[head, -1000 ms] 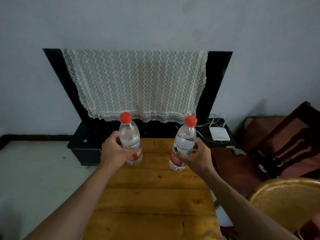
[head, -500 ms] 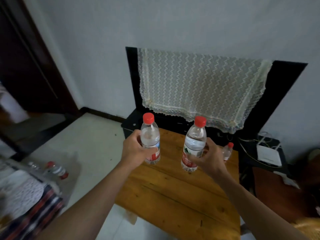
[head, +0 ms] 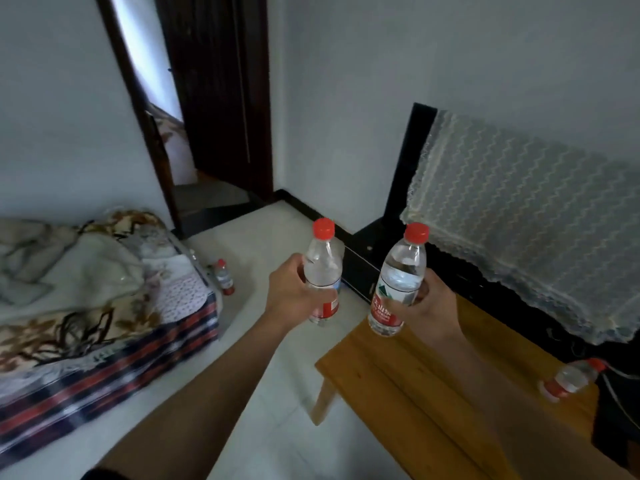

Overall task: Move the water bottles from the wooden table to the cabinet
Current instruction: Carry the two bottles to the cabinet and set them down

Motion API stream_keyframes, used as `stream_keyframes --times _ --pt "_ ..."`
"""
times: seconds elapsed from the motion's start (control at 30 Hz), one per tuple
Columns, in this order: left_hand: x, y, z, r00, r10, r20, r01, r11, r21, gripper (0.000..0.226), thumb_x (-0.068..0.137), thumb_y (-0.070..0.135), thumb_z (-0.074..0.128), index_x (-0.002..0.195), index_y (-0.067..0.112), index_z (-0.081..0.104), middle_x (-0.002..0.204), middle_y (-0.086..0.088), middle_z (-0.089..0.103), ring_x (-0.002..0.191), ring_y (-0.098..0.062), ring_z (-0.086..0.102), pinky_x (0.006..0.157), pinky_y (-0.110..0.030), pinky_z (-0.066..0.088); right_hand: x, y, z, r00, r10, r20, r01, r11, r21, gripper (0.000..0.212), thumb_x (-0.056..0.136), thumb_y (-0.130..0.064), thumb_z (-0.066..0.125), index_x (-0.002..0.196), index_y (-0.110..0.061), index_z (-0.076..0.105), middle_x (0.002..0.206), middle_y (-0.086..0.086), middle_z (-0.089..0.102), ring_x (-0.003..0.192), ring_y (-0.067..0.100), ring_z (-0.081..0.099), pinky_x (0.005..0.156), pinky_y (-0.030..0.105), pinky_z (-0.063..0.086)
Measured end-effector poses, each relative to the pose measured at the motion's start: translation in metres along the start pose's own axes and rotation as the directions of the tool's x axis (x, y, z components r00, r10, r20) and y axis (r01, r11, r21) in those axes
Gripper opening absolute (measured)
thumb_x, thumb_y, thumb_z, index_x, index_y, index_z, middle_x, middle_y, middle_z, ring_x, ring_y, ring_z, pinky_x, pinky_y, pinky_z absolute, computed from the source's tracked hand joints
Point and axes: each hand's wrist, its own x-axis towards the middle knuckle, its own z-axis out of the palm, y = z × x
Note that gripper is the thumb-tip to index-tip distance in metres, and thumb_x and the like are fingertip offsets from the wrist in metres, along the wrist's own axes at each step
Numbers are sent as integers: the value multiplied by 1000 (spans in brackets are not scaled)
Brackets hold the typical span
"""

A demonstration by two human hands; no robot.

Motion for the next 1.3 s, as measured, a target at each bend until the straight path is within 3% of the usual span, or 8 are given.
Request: stream_keyframes --times 0.23,0.4,0.6,0.8,0.9,1.0,1.13,1.3 --pt "-18 -44 -97 959 -88 -270 101 994 36 62 62 27 91 115 23 60 108 9 68 96 -12 67 82 -31 54 27 -61 101 963 -136 232 107 985 133 59 65 -21 90 115 -20 58 107 -7 66 98 8 64 77 21 53" --pt "-40 -57 -158 863 -125 -490 195 976 95 58 61 34 93 108 20 62 96 10 69 87 -6 67 74 -24 54 41 -98 175 877 -274 395 186 951 246 52 64 -16 90 105 -22 57 96 -16 64 85 -2 64 65 10 48" --pt "-58 -66 -199 672 -210 -710 377 922 84 63 58 32 95 110 19 63 100 7 71 89 -11 68 79 -32 58 60 -133 252 699 -461 547 265 877 400 54 58 -19 93 102 -21 62 92 -15 69 81 -7 66 65 7 49" --pt "-81 -54 -200 436 -268 -859 465 885 -40 64 58 31 95 112 20 62 103 6 72 92 -10 69 80 -33 58 75 -164 291 479 -597 644 334 802 495 62 53 -37 90 107 -29 61 96 -13 69 86 2 67 72 27 58" --pt "-100 -43 -195 348 -291 -891 490 867 -92 66 59 31 95 116 19 62 104 8 70 92 -8 67 80 -31 57 65 -178 297 399 -643 653 340 766 546 59 55 -26 93 104 -28 59 95 -9 69 83 0 66 67 18 57" --pt "-123 -33 -190 263 -283 -922 515 850 -115 70 62 36 93 121 23 60 108 13 65 94 -10 64 75 -24 53 47 -189 301 329 -675 660 308 737 601 58 53 -31 93 102 -31 60 94 -9 70 82 6 68 70 32 60" --pt "-162 -19 -177 141 -284 -948 531 830 -170 74 60 40 93 125 28 59 117 11 67 102 -15 65 88 -39 57 13 -194 299 236 -713 660 288 700 653 62 51 -46 87 103 -31 59 96 -9 70 85 12 69 73 43 60" --pt "-217 10 -147 4 -282 -959 507 828 -241 66 65 29 92 122 24 59 114 8 65 102 -17 64 92 -42 55 -35 -205 276 95 -736 670 282 666 691 61 55 -32 91 107 -25 61 99 -8 69 88 9 67 76 39 59"
